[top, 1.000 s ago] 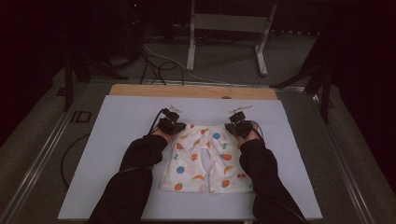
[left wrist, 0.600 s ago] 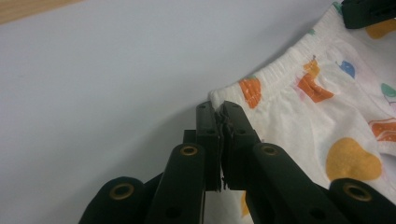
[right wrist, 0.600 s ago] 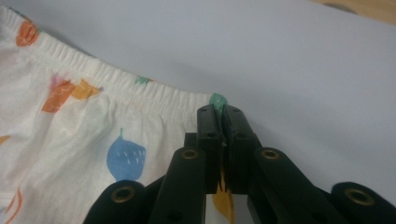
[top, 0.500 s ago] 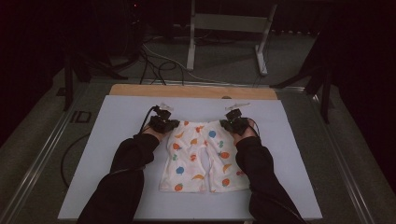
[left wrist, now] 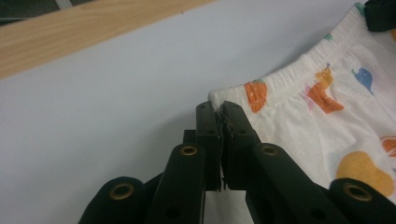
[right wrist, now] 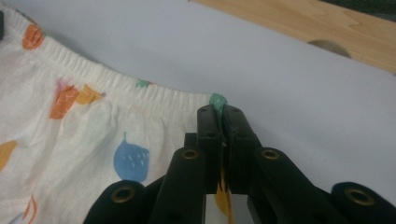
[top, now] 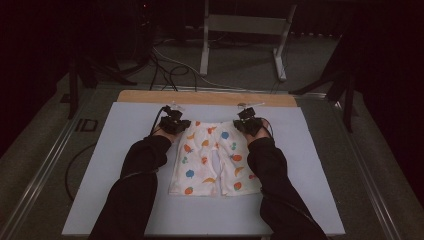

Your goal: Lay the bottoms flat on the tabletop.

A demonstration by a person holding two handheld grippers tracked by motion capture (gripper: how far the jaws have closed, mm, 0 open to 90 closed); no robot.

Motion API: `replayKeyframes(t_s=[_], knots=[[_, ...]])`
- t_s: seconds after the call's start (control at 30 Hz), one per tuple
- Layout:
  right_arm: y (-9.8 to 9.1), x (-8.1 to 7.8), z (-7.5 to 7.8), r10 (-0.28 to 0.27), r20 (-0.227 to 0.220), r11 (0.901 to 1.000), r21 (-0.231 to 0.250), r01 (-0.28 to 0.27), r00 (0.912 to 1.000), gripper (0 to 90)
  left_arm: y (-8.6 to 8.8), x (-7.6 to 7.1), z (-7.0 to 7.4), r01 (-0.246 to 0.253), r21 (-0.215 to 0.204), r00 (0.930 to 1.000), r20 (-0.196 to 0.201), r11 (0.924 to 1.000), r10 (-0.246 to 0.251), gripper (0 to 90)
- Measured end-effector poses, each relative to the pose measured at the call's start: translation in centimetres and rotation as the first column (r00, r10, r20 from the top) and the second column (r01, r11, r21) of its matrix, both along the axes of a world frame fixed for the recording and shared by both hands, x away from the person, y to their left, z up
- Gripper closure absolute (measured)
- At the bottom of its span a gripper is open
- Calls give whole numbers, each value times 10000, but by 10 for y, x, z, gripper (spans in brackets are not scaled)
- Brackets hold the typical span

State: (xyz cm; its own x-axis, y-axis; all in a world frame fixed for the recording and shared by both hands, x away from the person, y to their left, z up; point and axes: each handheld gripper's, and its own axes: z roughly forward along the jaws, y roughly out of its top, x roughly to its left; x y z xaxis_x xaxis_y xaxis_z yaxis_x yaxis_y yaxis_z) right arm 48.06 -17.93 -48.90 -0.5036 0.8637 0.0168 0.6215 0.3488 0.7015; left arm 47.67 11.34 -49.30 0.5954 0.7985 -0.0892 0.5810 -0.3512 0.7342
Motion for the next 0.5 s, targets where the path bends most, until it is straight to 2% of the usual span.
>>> replayKeyframes(t_s=[0.17,0.2,0.3,0.4,0.5], knots=[[1,6,3,-125,111,9999,-73,126,9999,873,-2,4,4,71,37,9998,185,10000,-72,874],[0,9,5,-293,148,9994,-156,295,9995,873,-7,9,7,78,178,9995,306,9998,-84,873],[-3,11,6,-437,116,9990,-44,437,9990,873,-9,11,7,15,278,9995,308,9996,-24,873],[-2,13,8,-452,189,9989,-133,454,9988,873,-10,11,5,24,422,9994,330,9991,-38,873],[0,16,7,-488,177,9986,-217,492,9987,873,-9,13,2,-78,313,9995,310,9995,68,873]])
